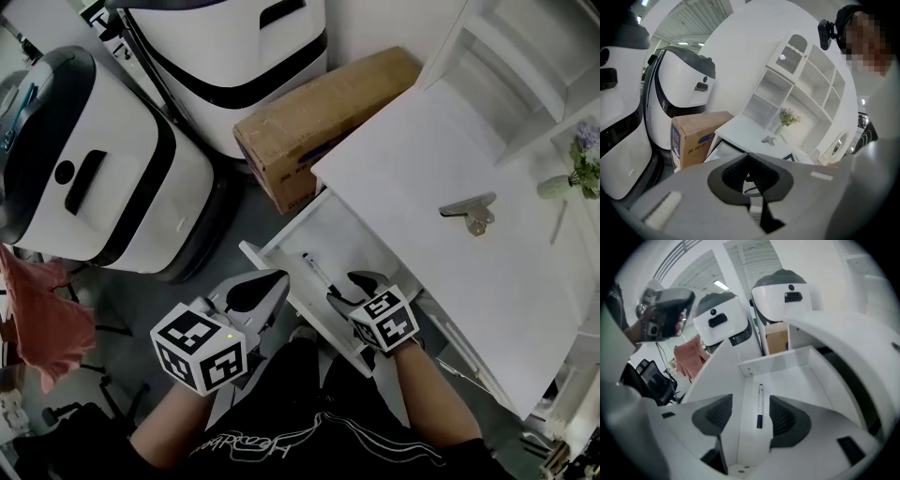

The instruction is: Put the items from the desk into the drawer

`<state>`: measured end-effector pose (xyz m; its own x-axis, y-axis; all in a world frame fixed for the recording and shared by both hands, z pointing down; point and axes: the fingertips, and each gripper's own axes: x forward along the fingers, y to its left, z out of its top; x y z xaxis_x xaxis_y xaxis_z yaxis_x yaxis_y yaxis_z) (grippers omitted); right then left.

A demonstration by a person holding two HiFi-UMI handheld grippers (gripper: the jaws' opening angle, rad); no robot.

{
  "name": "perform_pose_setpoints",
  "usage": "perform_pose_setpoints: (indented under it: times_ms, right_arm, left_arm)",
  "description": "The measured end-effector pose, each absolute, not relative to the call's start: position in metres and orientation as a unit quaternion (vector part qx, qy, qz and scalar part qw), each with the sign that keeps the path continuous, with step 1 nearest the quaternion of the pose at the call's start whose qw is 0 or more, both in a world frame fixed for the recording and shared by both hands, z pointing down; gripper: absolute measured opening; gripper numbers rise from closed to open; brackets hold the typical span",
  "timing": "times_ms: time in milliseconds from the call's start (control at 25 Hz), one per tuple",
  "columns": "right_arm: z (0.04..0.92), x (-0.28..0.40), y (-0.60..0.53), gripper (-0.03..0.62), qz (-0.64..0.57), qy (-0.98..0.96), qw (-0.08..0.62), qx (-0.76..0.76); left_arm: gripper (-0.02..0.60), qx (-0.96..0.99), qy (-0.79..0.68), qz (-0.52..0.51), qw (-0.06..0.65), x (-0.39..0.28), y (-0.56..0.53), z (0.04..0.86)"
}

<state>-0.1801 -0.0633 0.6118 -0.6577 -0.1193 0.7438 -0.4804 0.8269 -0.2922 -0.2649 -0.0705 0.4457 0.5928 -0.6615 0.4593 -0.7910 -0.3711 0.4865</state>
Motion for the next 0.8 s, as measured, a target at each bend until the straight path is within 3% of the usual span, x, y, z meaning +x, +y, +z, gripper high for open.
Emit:
perform_pose_setpoints:
  times_ms: [400, 600, 800]
  right_arm:
    - [0.376, -0.115, -0.051, 0.218, 0.229, -0.954, 0.096, 0.168]
    - [0.304, -0.060, -0.061, 0.061, 0.198, -0.952, -0.010, 0.235]
    - [0.279, -0.010, -0.061, 0.009, 0.161, -0.948, -0.028, 0.273]
  left_arm:
    - [0.008, 0.869, -0.393, 0.084, 0.288, -0.185, -0.070, 0.367]
    - [0.008, 0.898, -0.344, 0.075, 0.264, -0.134, -0.071, 0.320]
    - [0.008, 0.915, -0.296, 0.035, 0.272, -0.086, -0.067, 0.276]
